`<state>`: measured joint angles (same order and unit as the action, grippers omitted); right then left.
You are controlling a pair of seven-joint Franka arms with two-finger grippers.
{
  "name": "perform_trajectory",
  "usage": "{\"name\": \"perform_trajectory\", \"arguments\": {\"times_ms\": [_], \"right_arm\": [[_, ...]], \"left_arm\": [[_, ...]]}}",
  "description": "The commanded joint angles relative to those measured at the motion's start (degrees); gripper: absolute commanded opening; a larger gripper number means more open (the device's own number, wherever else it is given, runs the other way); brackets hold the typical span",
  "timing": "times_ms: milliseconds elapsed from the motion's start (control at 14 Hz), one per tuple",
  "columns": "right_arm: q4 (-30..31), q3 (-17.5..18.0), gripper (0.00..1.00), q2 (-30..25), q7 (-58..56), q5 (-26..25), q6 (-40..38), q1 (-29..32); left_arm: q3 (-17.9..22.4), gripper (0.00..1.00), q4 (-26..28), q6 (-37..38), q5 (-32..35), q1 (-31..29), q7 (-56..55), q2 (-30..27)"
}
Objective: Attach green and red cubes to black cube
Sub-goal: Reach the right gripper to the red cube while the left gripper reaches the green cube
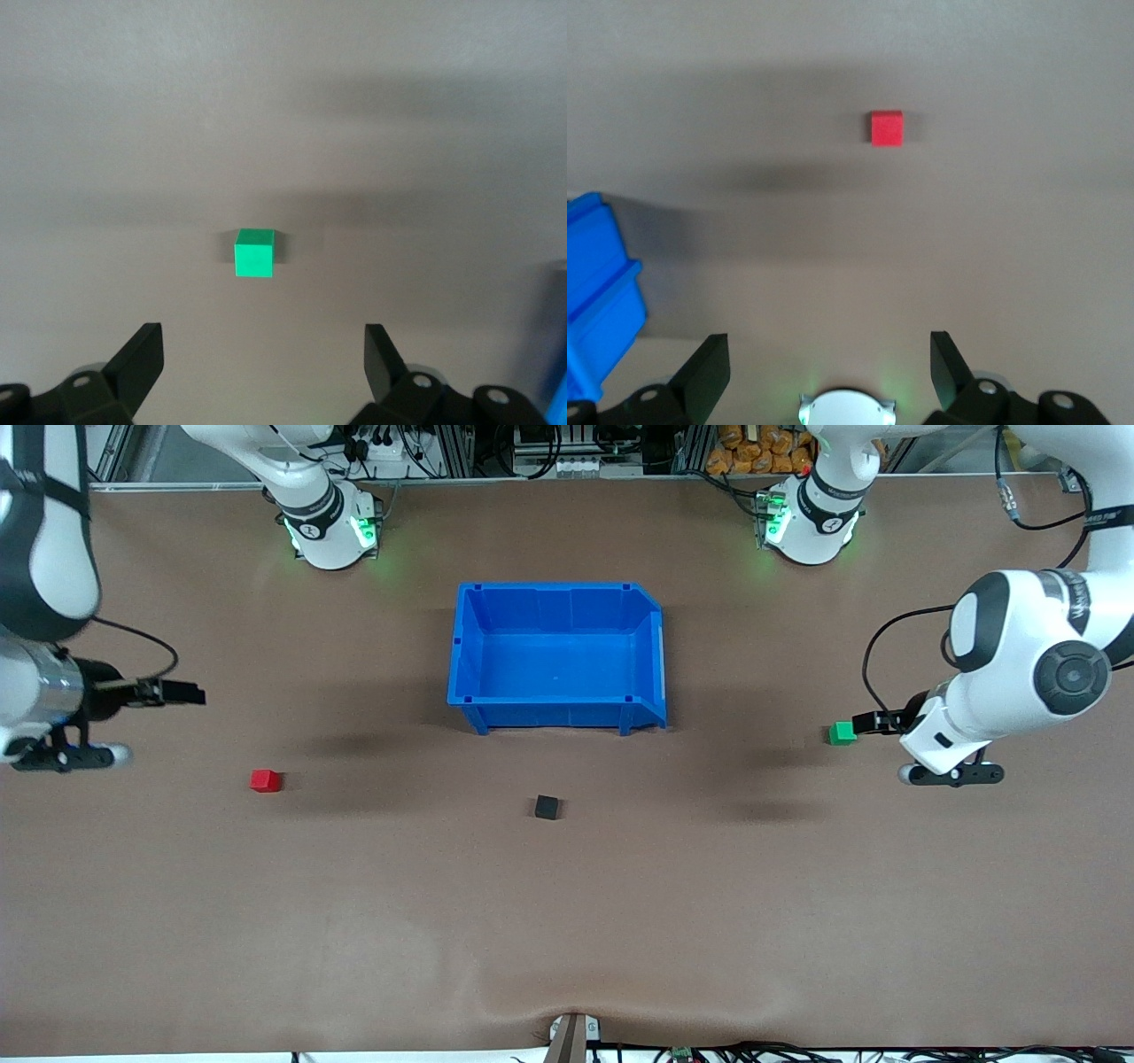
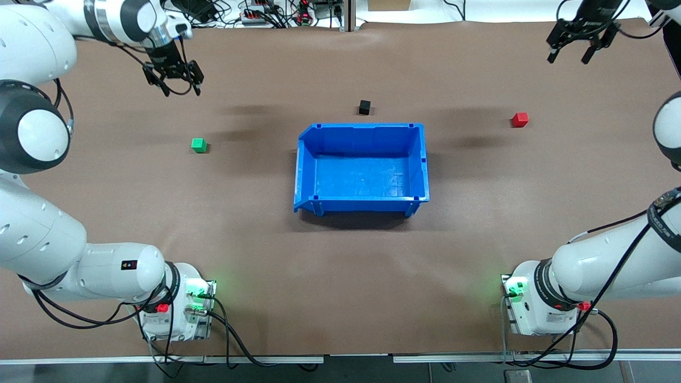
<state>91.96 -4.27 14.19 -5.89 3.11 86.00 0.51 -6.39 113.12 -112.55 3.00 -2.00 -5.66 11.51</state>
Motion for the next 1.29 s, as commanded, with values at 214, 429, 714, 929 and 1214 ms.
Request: {"name": "perform_trajectory", "arguments": {"times_ms": [214,429,714,929,1214], "right_arm": [[-2.31,-0.22,1.0,9.87,-0.26,0.41,3.21,-1.66],[0.56,-0.22,1.0,13.4,-0.52,0.23,11.77,-0.26],[8.48,-0.22,1.0,12.88,-0.61,0.32,22.87,1.07],[14.81,-0.22,1.0,12.35,-1.75,0.32,33.84,1.86],[21.66,-0.22,1.0,12.7,-5.53,0.32,48.62,3.1]], "left_arm": [[-0.29,1.0,3.69,-5.39,0.42,-0.54,-0.23,3.43],[-0.2,1.0,4.12,-8.37,1.38,-0.72,-0.23,6.59],[-0.29,1.0,5.89,-13.39,4.03,-2.82,-0.23,10.37],[-0.29,1.0,5.89,-14.1,4.03,-3.01,-0.23,12.22],[-0.37,1.0,5.88,-14.19,4.03,-3.18,-0.23,13.8]]}}
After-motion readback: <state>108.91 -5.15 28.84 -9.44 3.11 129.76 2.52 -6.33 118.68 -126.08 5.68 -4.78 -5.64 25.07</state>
